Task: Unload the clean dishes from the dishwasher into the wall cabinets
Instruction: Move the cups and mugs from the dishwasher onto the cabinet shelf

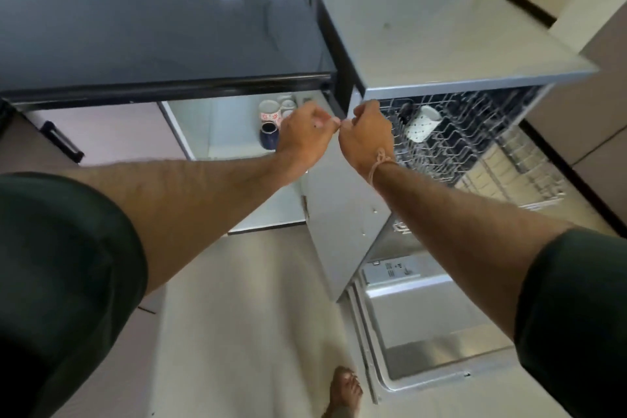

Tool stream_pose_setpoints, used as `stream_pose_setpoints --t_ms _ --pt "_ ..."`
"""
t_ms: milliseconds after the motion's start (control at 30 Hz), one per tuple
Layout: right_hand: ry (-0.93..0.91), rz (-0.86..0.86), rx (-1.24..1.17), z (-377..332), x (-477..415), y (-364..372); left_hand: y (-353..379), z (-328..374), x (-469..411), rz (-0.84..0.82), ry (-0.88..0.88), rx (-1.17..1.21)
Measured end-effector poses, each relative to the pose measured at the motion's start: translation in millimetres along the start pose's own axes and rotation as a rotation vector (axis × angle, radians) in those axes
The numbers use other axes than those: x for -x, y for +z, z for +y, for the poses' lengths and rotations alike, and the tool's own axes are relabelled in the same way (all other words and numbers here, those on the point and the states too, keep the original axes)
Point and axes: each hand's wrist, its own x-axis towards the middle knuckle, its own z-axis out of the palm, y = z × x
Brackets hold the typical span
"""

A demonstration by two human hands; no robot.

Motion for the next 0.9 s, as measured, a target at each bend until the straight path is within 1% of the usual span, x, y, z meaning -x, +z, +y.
stream_pose_setpoints --t_ms 67,133,200,267,367,433,567,633,733,833,900 --pt "0.024 0.036 0.048 12 -7 -27 13 25 -3 -0.025 0.051 -0.029" --pt "0.069 0.048 0.082 31 -16 -48 29 45 -5 -0.095 0.103 -0.064" --pt "0.113 0.026 0.115 55 -25 -66 49 57 -8 -0.219 0.186 -0.155" --pt "0.152 -0.006 0.127 82 -35 -78 75 63 -14 -0.363 0.238 -0.298" --pt "0.210 -0.057 0.147 124 -55 -87 116 64 -30 -0.546 0.209 -0.479" --pt "0.228 -0.086 0.134 152 -73 -88 143 61 -44 -0.616 0.147 -0.522" --pt "0.227 -0.126 0.118 202 -120 -83 199 48 -78 -0.651 0.030 -0.543" --pt "0.225 -0.142 0.099 226 -146 -80 229 39 -98 -0.640 -0.017 -0.556" --pt "0.243 -0.184 0.079 262 -186 -70 271 25 -128 -0.579 -0.087 -0.539" --pt "0.226 -0.228 0.108 295 -225 -59 306 14 -158 -0.511 -0.084 -0.501" --pt "0.228 -0.243 0.121 314 -250 -52 329 6 -174 -0.457 -0.126 -0.392"
